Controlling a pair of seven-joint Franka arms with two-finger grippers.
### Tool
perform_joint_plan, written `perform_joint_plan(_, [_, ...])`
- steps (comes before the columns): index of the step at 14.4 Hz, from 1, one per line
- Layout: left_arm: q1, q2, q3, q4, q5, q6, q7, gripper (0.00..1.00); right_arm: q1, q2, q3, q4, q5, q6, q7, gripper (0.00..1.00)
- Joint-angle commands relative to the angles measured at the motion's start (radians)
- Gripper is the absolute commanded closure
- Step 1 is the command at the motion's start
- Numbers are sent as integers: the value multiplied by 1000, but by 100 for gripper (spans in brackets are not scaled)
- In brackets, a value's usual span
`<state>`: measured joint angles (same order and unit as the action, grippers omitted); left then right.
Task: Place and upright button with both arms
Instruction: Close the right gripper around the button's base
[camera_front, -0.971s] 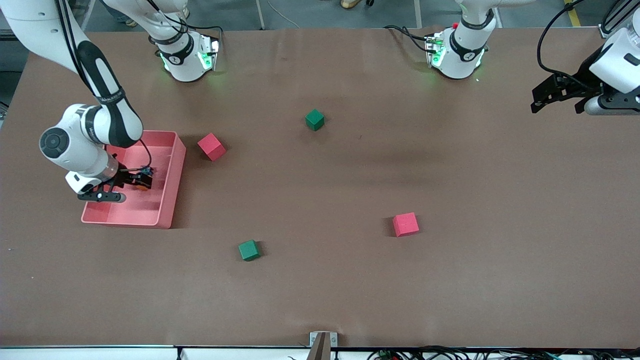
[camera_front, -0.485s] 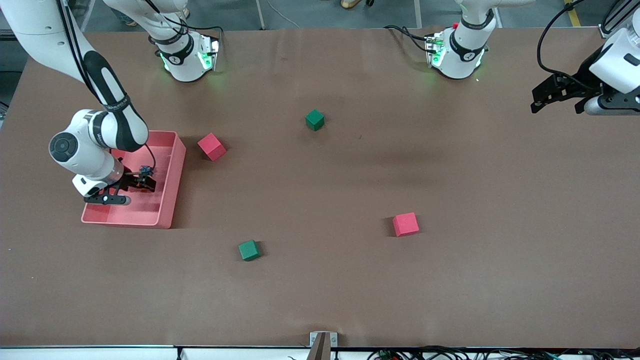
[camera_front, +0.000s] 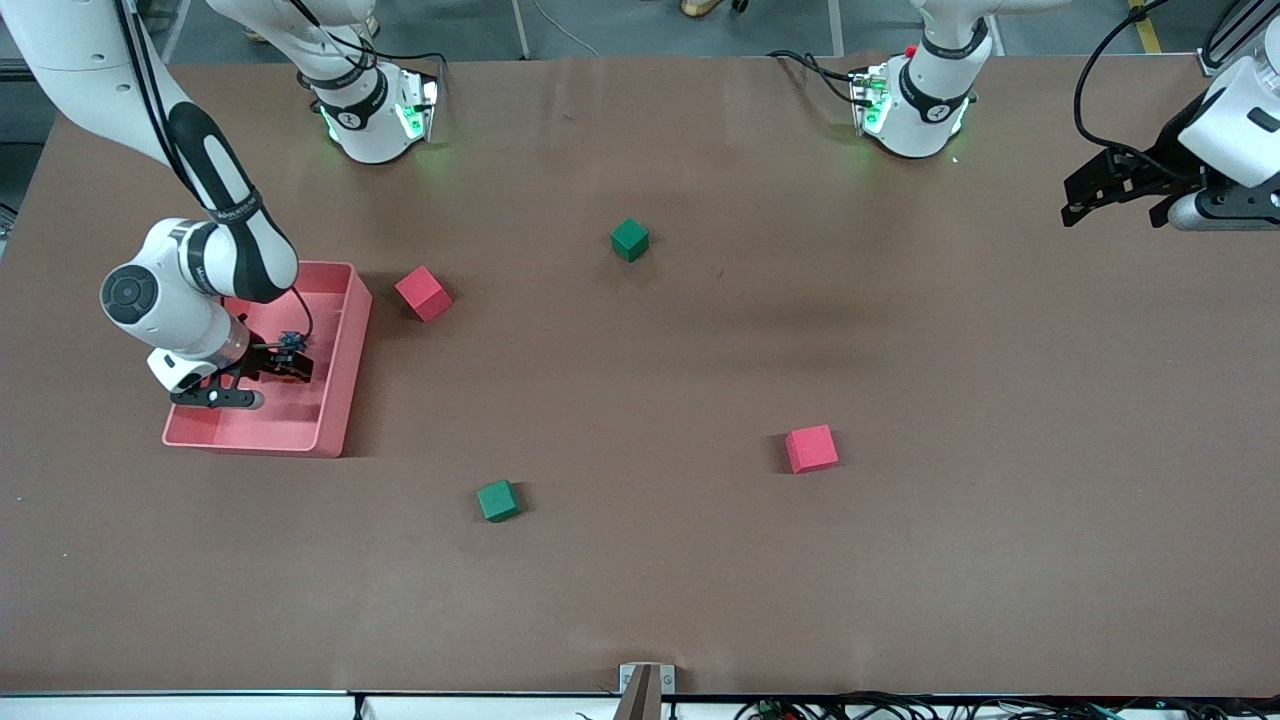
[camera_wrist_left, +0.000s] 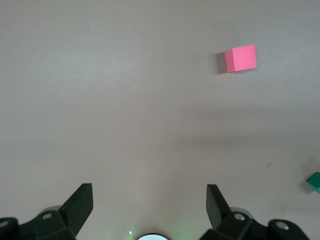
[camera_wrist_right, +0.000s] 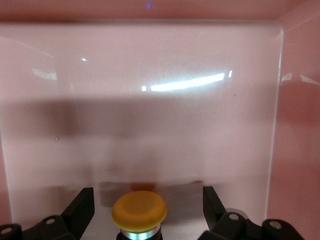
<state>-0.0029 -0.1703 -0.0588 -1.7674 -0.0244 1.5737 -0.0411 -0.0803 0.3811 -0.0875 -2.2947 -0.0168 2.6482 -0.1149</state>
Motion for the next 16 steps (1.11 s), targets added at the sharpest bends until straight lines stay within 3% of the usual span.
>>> perform_joint_plan(1, [0,14,-1,17,-9,2,-13,0,-3,4,8,-8,21,6,-8,9])
perform_joint_plan(3, [0,14,-1,17,-9,2,-13,0,-2,4,18,-8,21,1,-6,18])
perform_joint_plan(12, [0,14,-1,17,-9,0,-13,0,-1,10,26,0,21,-2,-6,94])
perform_joint_plan(16, [0,14,-1,17,-6,3,-13,0,2,-4,29,6,20,-11,-6,100])
